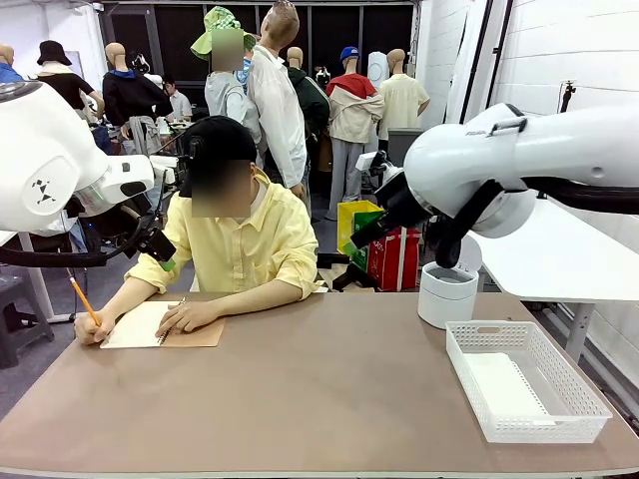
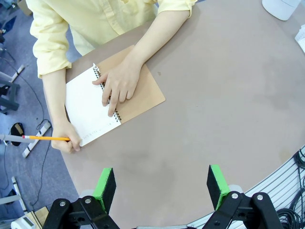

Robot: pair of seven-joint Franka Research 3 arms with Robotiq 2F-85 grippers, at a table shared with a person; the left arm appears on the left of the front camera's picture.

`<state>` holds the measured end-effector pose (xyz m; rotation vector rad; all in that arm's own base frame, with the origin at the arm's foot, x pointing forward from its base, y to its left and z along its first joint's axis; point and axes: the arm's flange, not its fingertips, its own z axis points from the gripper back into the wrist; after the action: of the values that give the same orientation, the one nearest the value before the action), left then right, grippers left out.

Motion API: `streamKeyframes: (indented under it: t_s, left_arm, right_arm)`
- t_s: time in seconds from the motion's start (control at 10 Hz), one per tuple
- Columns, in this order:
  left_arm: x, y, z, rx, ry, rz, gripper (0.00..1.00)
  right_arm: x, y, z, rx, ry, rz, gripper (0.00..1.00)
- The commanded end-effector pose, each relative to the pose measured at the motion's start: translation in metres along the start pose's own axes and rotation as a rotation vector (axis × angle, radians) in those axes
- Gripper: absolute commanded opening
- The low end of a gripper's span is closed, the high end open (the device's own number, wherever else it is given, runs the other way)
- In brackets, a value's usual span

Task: Sort the paper based on its condition.
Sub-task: If a person hands you a paper, place it in the Organizing basket , and if it's crumpled, put it in the Trash can.

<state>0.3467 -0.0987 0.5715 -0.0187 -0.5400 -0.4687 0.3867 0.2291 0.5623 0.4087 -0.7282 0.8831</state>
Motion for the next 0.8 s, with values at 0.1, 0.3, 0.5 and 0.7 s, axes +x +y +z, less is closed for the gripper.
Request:
streamKeyframes:
  t_s: [0.1, 0.3, 0.5, 0.7]
  left_arm:
    - [0.000, 0.001, 0.000, 0.004, 0.000, -0.002, 1.00]
    - [0.000, 0.001, 0.000, 0.004, 0.000, -0.002, 1.00]
    - [0.000, 0.001, 0.000, 0.004, 0.000, -0.002, 1.00]
    - [0.000, 0.001, 0.000, 0.004, 0.000, -0.002, 1.00]
  right_arm:
    - [-0.019, -0.004, -0.003, 0.050, -0.076, 0.054, 1.00]
    - [-0.019, -0.005, -0.004, 0.059, -0.078, 0.056, 1.00]
    - [-0.009, 0.001, 0.005, 0.038, -0.044, 0.038, 1.00]
    - [-0.009, 0.001, 0.005, 0.038, -0.044, 0.038, 1.00]
